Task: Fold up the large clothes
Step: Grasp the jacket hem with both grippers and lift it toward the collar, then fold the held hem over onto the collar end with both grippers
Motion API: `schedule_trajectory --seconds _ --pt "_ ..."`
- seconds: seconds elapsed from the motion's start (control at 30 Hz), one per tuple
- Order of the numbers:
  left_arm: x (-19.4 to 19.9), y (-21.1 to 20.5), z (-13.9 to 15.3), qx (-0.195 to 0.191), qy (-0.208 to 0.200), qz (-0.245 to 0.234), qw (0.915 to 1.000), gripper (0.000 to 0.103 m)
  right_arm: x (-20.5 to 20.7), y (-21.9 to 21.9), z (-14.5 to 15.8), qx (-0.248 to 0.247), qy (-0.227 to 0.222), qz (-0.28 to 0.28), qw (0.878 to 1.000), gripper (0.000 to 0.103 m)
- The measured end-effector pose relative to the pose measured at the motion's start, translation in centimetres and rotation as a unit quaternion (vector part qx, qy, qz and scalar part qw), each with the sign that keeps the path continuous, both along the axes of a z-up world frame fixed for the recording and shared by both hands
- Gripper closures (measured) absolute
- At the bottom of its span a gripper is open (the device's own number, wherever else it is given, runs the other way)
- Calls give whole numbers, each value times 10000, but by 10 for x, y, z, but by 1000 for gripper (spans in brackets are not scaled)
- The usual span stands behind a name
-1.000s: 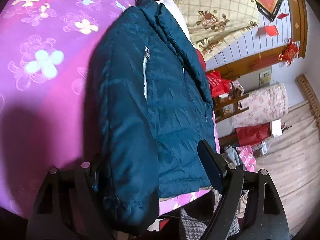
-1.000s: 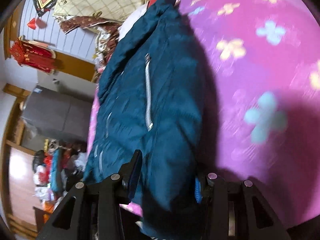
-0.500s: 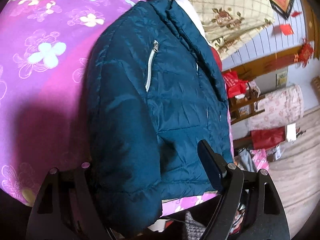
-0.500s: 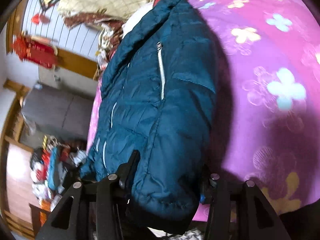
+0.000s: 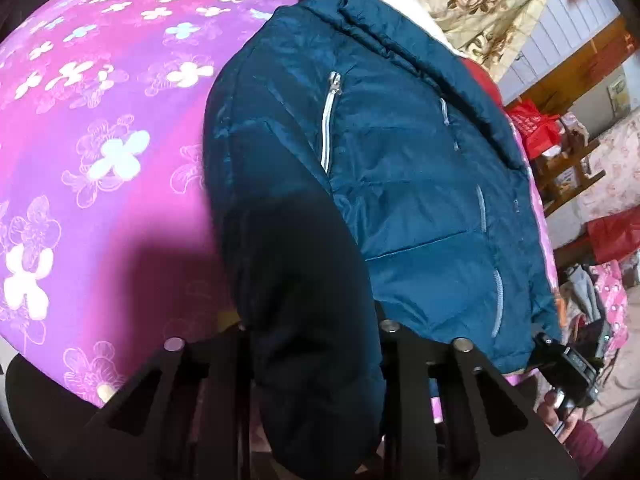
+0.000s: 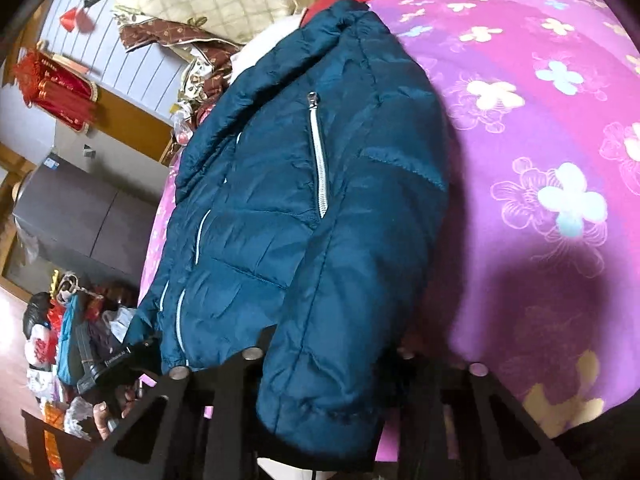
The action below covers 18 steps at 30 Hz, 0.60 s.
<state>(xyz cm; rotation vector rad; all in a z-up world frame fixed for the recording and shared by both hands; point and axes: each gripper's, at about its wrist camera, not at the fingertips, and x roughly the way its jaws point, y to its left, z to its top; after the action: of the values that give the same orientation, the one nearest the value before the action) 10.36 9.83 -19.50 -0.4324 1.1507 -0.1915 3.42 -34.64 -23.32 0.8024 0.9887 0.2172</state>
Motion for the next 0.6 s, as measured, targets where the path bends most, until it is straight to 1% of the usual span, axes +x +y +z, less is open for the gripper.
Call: schedule_trajectory --seconds 0.07,0.13,0.27,0.3,0.37,0.47,0.6 --pt "-4 6 11 -75 -129 77 9999 87 -2 -6 7 -1 -30 -1 10000 85" --pt "-9 9 27 -118 -349 120 9992 89 -8 -13 20 14 -166 -3 9999 87" --pt "-24 9 64 -100 -809 110 9966 91 -22 -19 56 -32 -556 81 9984 88" --pt "-26 9 70 -107 -883 112 9960 92 -26 -19 65 -54 -649 127 9978 88" --pt "-38 11 81 -112 -1039 110 9945 93 -35 -18 78 -108 -782 214 9967 89" --pt "-58 18 88 -230 -1155 130 9930 93 -52 -21 90 -186 -897 305 9953 89" --pt "-69 21 95 -313 -1200 147 9922 93 -65 -24 101 -238 -1018 297 9941 89"
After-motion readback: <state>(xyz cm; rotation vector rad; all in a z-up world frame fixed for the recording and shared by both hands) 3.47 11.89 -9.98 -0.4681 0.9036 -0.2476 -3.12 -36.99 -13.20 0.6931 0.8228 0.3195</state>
